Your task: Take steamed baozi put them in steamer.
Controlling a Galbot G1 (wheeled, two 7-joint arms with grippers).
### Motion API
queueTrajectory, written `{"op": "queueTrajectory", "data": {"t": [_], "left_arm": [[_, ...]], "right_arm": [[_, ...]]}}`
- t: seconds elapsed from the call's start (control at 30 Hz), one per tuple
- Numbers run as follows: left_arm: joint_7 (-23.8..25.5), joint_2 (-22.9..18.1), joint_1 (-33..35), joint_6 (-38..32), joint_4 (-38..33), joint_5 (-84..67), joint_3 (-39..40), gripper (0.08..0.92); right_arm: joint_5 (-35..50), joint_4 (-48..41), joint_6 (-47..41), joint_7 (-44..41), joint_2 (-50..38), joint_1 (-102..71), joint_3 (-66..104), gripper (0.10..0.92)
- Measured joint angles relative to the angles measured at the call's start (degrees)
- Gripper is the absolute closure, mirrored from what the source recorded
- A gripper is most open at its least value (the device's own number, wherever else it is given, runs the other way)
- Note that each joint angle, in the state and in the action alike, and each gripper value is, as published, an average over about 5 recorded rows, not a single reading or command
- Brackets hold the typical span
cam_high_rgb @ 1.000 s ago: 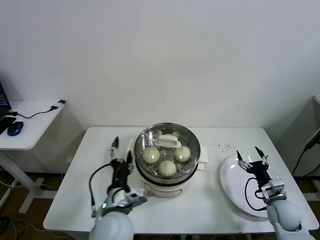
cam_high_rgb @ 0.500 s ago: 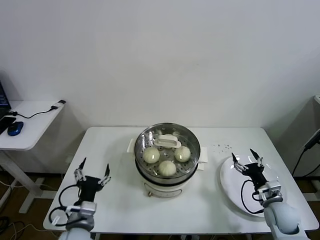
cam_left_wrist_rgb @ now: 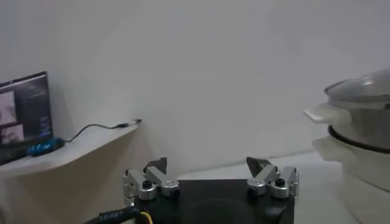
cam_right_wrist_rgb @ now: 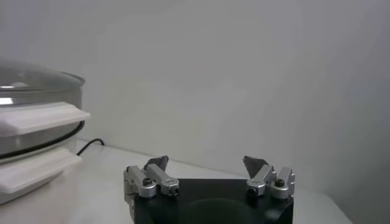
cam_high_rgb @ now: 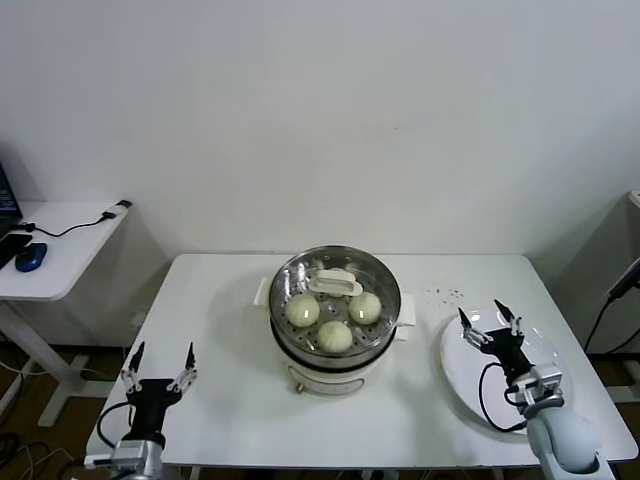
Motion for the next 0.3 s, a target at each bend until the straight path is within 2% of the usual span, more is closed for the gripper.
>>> {"op": "queueTrajectory", "data": {"t": [0.3], "left_arm": [[0.88,-0.73,1.6,-2.06,0.64,-1.5,-2.54,0.177]], "right_arm": [[1.0,0.87,-0.24,-0.37,0.33,-0.65,-0.33,0.203]]}}
